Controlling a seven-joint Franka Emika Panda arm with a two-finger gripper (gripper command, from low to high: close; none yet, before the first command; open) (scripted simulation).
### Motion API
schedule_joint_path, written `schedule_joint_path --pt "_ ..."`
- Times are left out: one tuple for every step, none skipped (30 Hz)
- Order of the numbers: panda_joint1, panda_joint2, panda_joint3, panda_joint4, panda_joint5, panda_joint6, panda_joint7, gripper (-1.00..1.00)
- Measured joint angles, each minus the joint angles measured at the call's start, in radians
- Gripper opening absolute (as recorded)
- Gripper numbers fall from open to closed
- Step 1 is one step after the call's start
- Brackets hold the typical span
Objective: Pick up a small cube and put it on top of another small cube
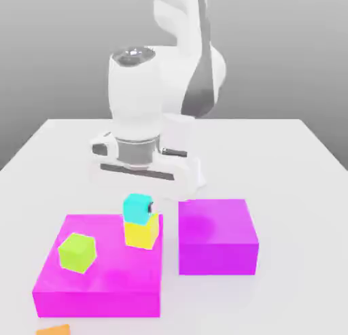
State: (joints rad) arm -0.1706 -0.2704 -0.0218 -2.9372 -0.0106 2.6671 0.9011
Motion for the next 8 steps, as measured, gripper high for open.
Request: schedule_joint_path --pt "0.000 0.000 0.000 0.000 0.000 0.000 0.000 1.00" --pt "0.000 0.000 0.000 0.000 0.000 0.000 0.000 1.00" --pt "0.000 0.009 0.000 -0.002 -0.001 0.010 0.000 1.00" --pt "0.000 -0.005 0.000 0.001 -0.001 -0.006 0.001 1.00" --pt "-0.001 -0.029 0.000 0.006 -0.002 -0.035 0.001 1.00" --pt "-0.001 -0.060 0.001 0.011 -0.002 -0.072 0.001 1.00" --pt "-0.001 -0.093 0.001 0.018 -0.002 -0.111 0.001 1.00" --pt "-0.001 -0.128 0.001 0.024 -0.002 -0.153 0.002 1.00"
